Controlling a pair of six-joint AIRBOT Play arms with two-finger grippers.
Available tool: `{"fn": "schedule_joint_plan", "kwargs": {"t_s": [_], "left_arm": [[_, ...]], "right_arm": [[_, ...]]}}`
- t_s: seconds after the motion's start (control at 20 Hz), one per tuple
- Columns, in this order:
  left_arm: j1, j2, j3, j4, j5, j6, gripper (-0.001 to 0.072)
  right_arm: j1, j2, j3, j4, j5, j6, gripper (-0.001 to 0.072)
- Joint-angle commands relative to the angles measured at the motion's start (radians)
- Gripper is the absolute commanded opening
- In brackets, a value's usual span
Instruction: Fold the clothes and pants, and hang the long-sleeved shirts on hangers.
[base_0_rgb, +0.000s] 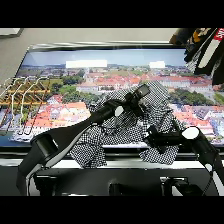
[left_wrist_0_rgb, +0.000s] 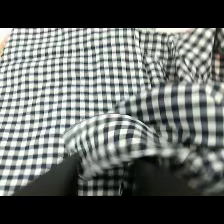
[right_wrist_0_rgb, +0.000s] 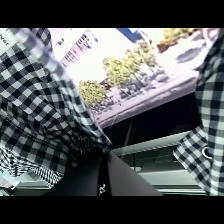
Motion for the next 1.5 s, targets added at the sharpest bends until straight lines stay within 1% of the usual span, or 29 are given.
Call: {"fn": "schedule_joint_plan", "kwargs": {"t_s": [0.0, 0.05, 0.15, 0.2, 0.25, 0.35, 0.4, 0.5, 0.55, 0.6, 0.7, 0.75, 0.85, 0.95, 1.05, 1.1, 1.25, 1.3, 1.35, 1.45], "left_arm": [[0.001, -0.031, 0.045, -0.089, 0.004, 0.000, 0.0217], [0.001, -0.031, 0.045, -0.092, -0.002, 0.000, 0.0191], [0.003, -0.035, 0.045, -0.092, -0.028, 0.000, 0.0180], [0.003, -0.036, 0.045, -0.092, -0.044, 0.000, 0.0056], [0.003, -0.035, 0.045, -0.092, -0.052, 0.000, 0.0025], [0.008, -0.030, 0.070, -0.091, -0.094, 0.000, 0.0024], [0.018, -0.029, 0.106, -0.091, -0.135, -0.001, 0.0023], [0.051, -0.029, 0.203, -0.089, -0.210, -0.034, 0.0022], [0.075, -0.027, 0.269, -0.077, -0.244, -0.100, 0.0021], [0.100, -0.016, 0.321, -0.050, -0.251, -0.164, 0.0021], [0.146, 0.048, 0.337, 0.042, -0.232, -0.234, 0.0021], [0.169, 0.084, 0.337, 0.093, -0.243, -0.254, 0.0021], [0.217, 0.160, 0.333, 0.167, -0.259, -0.270, 0.0021], [0.267, 0.244, 0.319, 0.184, -0.247, -0.309, 0.0022], [0.314, 0.329, 0.309, 0.184, -0.248, -0.313, 0.0022], [0.334, 0.375, 0.303, 0.184, -0.249, -0.322, 0.0022], [0.381, 0.500, 0.303, 0.184, -0.250, -0.381, 0.0022], [0.388, 0.536, 0.303, 0.184, -0.256, -0.387, 0.0022], [0.391, 0.571, 0.303, 0.184, -0.273, -0.386, 0.0023], [0.391, 0.636, 0.303, 0.184, -0.362, -0.387, 0.0023]], "right_arm": [[0.001, 0.005, 0.001, 0.002, 0.015, -0.002, 0.0028], [0.001, 0.010, 0.001, 0.001, 0.014, -0.001, 0.0028], [0.001, 0.015, 0.001, 0.001, 0.016, -0.001, 0.0028], [0.001, 0.016, 0.001, 0.001, 0.021, -0.001, 0.0028], [0.001, 0.016, 0.001, 0.001, 0.027, -0.002, 0.0028], [0.001, 0.016, 0.016, -0.019, 0.034, -0.001, 0.0027], [0.001, 0.015, 0.051, -0.065, 0.044, 0.014, 0.0027], [0.001, 0.011, 0.203, -0.246, 0.079, 0.071, 0.0026], [0.001, -0.013, 0.313, -0.337, 0.114, 0.077, 0.0026], [0.001, -0.058, 0.435, -0.407, 0.164, 0.061, 0.0026], [0.001, -0.190, 0.717, -0.476, 0.276, -0.011, 0.0026], [0.001, -0.260, 0.867, -0.481, 0.315, -0.045, 0.0026], [0.002, -0.382, 1.159, -0.470, 0.359, -0.080, 0.0026], [0.002, -0.479, 1.425, -0.414, 0.419, -0.125, 0.0027], [0.002, -0.536, 1.654, -0.359, 0.470, -0.134, 0.0027], [0.002, -0.530, 1.700, -0.341, 0.452, -0.134, 0.0027], [0.002, -0.454, 1.705, -0.231, 0.370, -0.153, 0.0027], [0.002, -0.433, 1.705, -0.194, 0.352, -0.159, 0.0027], [0.002, -0.409, 1.704, -0.165, 0.332, -0.160, 0.0027], [0.002, -0.364, 1.704, -0.155, 0.286, -0.160, 0.0027]]}}
